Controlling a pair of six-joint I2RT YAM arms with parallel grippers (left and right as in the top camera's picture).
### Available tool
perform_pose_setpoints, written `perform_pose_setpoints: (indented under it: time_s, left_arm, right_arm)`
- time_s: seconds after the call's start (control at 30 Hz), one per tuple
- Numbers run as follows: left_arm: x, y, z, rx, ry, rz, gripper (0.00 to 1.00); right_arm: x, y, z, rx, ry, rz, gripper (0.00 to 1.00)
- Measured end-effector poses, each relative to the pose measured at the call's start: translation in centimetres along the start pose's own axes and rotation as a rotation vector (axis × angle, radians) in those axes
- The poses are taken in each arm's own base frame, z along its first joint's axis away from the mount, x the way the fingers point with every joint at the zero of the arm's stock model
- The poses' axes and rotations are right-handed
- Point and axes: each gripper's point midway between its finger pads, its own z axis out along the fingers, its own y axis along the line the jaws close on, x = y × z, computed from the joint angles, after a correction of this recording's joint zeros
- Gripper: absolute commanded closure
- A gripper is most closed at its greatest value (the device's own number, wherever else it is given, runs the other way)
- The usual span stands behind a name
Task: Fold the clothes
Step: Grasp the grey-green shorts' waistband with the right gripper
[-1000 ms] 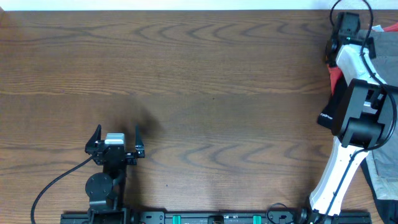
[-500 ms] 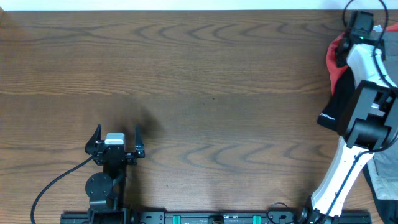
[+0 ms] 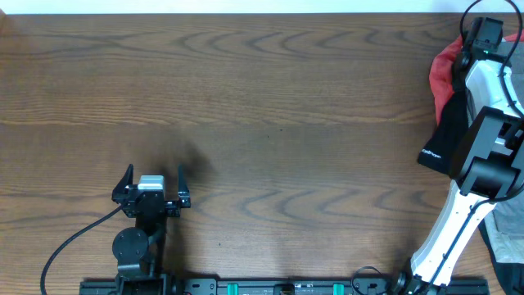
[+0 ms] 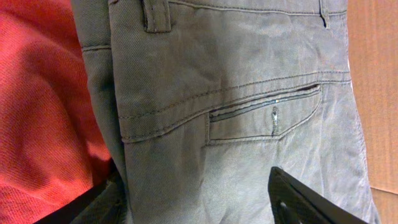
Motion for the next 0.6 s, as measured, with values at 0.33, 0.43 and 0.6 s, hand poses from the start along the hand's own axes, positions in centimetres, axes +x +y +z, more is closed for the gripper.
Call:
perform_pose_setpoints:
  time_s: [0.33, 0.43, 0.6]
  left_arm:
    - [0.01, 0.0, 0.0, 0.0, 0.0, 0.0, 0.02]
    - [0.0, 0.0, 0.0, 0.0, 0.0, 0.0, 0.02]
    - [0.01, 0.0, 0.0, 0.0, 0.0, 0.0, 0.02]
  right_arm:
    - [-0.21, 0.7, -0.02, -0.04, -0.012, 0.024, 0.98]
    - [-0.21, 0.73, -0.02, -0.043, -0.012, 0.036, 0.99]
    - [-0.04, 0.85, -0.02, -0.048, -0.004, 0.101, 0.99]
